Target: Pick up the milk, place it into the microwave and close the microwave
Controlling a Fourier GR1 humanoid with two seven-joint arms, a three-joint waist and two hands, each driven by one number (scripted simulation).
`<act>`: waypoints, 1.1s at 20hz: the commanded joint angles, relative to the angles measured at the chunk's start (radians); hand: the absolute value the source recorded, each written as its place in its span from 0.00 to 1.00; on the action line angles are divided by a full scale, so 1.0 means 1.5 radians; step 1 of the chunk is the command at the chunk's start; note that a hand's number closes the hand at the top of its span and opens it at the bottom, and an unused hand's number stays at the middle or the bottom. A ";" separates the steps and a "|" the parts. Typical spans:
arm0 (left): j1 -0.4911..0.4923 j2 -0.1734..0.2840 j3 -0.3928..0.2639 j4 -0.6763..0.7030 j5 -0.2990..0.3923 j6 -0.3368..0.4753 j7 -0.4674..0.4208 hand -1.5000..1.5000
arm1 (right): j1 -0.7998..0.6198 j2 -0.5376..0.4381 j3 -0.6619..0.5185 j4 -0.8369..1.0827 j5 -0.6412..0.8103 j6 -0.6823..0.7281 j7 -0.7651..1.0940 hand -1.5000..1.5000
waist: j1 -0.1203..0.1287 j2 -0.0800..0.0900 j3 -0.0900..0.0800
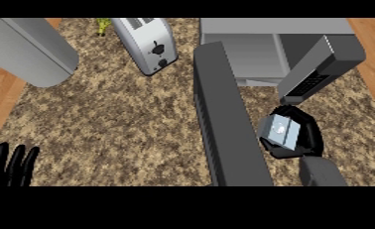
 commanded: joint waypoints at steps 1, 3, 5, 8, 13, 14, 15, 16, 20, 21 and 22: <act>-0.020 -0.004 -0.014 -0.003 -0.005 0.014 0.018 0.00 | -0.058 -0.077 -0.054 0.080 -0.031 0.068 -0.038 1.00 | 0.003 0.002 0.001; 0.015 0.023 0.042 -0.025 0.061 -0.036 0.003 0.00 | -0.050 -0.104 -0.061 0.086 -0.040 0.095 -0.047 1.00 | 0.004 0.001 0.000; 0.021 -0.002 0.007 -0.001 0.011 -0.029 -0.014 0.00 | -0.045 -0.122 -0.052 0.076 -0.041 0.122 -0.051 1.00 | 0.002 0.001 0.000; 0.002 0.011 0.039 0.006 0.053 -0.035 0.005 0.00 | -0.065 -0.071 -0.027 0.047 -0.051 0.106 -0.003 1.00 | 0.002 0.000 0.000; -0.039 0.010 0.048 -0.003 0.050 -0.006 0.041 0.00 | -0.025 -0.032 0.021 -0.070 -0.050 0.084 0.037 1.00 | -0.005 -0.001 0.000; -0.001 0.019 0.066 -0.019 0.082 -0.028 0.044 0.00 | -0.033 -0.065 0.007 -0.115 -0.066 0.084 0.086 1.00 | -0.004 -0.002 -0.001; -0.014 0.007 0.056 0.017 0.030 -0.024 0.006 0.00 | -0.012 -0.021 0.038 -0.164 -0.042 0.030 0.106 1.00 | -0.006 -0.002 -0.001; 0.046 -0.004 0.027 -0.035 0.043 -0.023 0.001 0.00 | -0.036 -0.043 0.015 -0.140 -0.054 0.037 0.114 1.00 | 0.000 -0.002 0.000; 0.037 -0.004 0.044 -0.044 0.056 -0.030 0.044 0.00 | -0.050 -0.016 0.045 -0.184 -0.011 -0.029 0.167 1.00 | 0.000 -0.001 0.000; -0.012 0.021 0.095 0.036 0.082 -0.060 0.000 0.00 | -0.104 -0.032 0.025 -0.128 -0.004 -0.039 0.158 1.00 | 0.002 0.000 0.000; 0.026 -0.004 0.056 -0.015 0.063 -0.052 0.030 0.00 | -0.076 -0.020 0.035 -0.175 -0.006 -0.047 0.189 1.00 | 0.000 -0.001 0.000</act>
